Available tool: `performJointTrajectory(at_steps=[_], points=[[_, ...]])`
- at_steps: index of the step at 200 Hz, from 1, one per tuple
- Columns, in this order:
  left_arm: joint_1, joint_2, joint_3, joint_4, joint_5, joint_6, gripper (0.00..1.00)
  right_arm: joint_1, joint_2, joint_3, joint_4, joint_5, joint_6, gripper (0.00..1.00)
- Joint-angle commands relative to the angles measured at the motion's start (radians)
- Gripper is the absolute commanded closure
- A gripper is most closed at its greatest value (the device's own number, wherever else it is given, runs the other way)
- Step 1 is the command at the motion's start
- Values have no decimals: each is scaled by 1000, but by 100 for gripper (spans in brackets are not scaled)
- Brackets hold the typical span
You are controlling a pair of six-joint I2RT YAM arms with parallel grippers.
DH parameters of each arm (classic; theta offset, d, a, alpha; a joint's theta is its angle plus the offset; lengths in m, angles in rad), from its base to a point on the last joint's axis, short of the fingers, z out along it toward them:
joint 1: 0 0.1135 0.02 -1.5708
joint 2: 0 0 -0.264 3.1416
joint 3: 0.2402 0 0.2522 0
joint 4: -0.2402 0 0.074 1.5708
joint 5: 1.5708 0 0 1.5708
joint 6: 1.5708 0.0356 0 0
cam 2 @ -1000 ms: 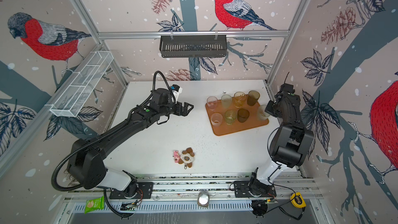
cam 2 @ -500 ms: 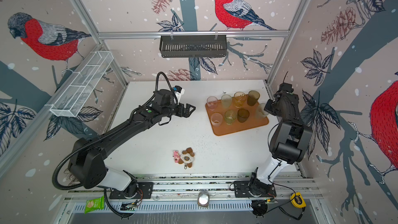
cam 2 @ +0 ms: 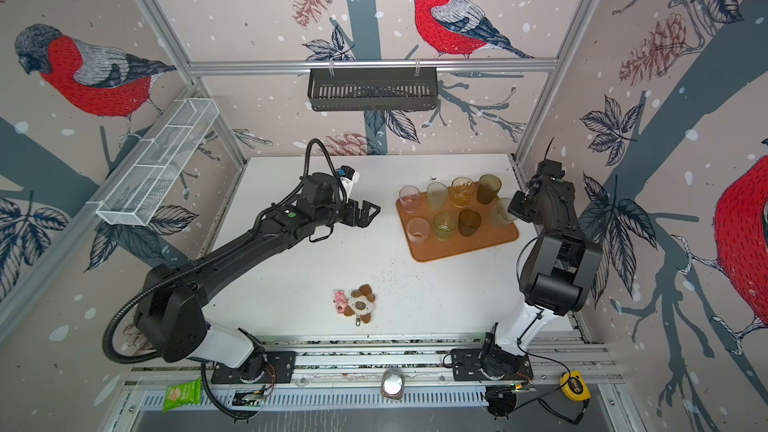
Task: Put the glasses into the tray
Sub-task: 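Carry the pale green glass over the tray's far corner with the right gripper, then lower the pale green glass onto the tray and open the right gripper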
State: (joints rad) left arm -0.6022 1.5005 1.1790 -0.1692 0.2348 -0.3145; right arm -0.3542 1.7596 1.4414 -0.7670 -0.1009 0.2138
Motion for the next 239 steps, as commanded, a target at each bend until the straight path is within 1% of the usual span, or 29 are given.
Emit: performJointTrajectory(at_steps=[1, 83, 141, 239], points=[[-3, 1, 9, 28, -5, 1, 2, 6, -5, -1, -15, 10, 2, 99], [-12, -14, -5, 26, -18, -2, 2, 7, -1, 11, -20, 18, -3, 98], [-22, -17, -11, 25, -22, -3, 2, 7, -3, 20, -28, 23, -7, 94], [-32, -25, -5, 15, -33, 0, 2, 7, 7, 25, -25, 12, -13, 94]])
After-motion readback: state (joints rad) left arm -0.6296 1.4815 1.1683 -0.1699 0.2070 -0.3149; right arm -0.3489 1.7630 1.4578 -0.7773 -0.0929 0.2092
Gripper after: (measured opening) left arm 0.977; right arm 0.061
